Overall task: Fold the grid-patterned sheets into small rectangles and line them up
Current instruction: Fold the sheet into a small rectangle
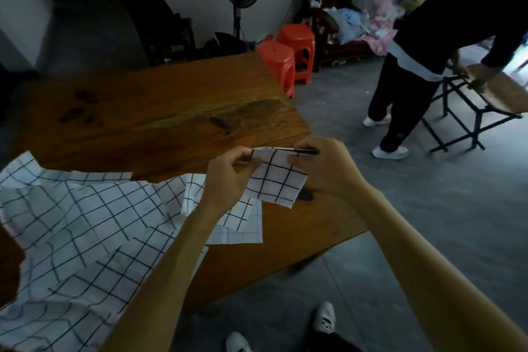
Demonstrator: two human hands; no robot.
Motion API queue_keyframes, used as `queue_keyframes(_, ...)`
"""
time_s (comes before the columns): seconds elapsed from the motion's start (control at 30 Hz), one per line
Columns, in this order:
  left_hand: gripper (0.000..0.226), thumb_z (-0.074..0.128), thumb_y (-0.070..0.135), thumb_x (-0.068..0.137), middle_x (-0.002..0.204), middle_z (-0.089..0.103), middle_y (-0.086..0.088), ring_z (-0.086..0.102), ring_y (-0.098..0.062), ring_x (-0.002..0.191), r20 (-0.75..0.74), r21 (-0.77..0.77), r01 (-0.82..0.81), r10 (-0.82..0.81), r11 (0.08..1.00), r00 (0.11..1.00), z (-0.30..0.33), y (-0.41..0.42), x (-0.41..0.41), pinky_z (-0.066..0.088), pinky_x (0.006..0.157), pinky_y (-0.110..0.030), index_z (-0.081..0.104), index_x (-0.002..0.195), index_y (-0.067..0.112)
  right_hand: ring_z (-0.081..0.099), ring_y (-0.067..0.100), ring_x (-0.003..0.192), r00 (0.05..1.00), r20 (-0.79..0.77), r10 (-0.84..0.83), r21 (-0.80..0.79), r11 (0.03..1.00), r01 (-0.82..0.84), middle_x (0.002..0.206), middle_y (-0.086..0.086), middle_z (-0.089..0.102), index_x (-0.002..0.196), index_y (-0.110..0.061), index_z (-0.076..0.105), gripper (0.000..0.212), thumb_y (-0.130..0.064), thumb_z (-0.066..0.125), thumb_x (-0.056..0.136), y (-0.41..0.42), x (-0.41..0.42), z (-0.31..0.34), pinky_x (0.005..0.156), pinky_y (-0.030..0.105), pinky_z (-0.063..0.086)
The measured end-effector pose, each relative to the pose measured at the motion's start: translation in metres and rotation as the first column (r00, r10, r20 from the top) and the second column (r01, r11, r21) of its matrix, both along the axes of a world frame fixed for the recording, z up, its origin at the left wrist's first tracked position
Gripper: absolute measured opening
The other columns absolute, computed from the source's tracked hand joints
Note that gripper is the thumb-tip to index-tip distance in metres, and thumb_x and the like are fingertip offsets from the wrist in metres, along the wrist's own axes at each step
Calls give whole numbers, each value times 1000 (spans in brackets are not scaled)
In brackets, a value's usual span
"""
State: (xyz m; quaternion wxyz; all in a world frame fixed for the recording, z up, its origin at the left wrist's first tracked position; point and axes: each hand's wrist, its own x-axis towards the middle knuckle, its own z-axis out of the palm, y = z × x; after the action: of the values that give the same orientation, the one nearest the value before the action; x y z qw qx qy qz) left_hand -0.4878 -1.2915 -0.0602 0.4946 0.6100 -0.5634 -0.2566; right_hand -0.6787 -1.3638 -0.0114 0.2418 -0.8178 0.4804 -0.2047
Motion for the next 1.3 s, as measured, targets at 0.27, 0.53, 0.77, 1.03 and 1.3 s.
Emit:
queue_keyframes(0.27,12,67,26,88,87,68,10,62,-5,82,99,-37,8,-4,999,995,15,-17,-60,53,72,-24,70,96,18,62,9,75,996,89,7,1,1000,-8,81,-7,68,91,-18,71,9,-23,72,84,-21,-57,-7,69,28,50)
queue_keyframes(0.53,8,68,22,87,86,64,16,59,-2,82,332,-2,-57,55,998,942,15,-49,-169,50,69,-22,68,94,25,58,-3,66,972,194,130,-4,991,-132,74,-15,63,93,-16,72,9,-18,72,85,-61,-157,-21,61,9,44)
queue_keyframes(0.77,5,70,19,85,85,66,15,59,0,82,170,37,-195,186,980,968,35,-81,-267,44,65,-11,69,88,23,65,2,82,882,462,96,193,959,-206,90,-9,69,98,-25,63,22,-19,76,82,-100,-250,-21,74,21,54)
queue_keyframes(1.03,28,72,11,83,98,67,15,64,5,90,-191,112,-149,169,982,967,30,-124,-339,52,72,-14,62,102,29,69,10,90,785,608,-119,361,922,-139,95,-4,73,100,-17,69,16,-12,70,86,-144,-306,-29,80,32,57)
queue_keyframes(1.3,17,72,13,83,94,72,5,70,-8,86,-380,142,-216,255,966,889,-8,-210,-367,56,70,-23,67,95,24,71,10,87,783,577,-233,485,869,-99,95,-3,74,103,-16,67,18,-13,71,86,-221,-330,-53,75,25,56)
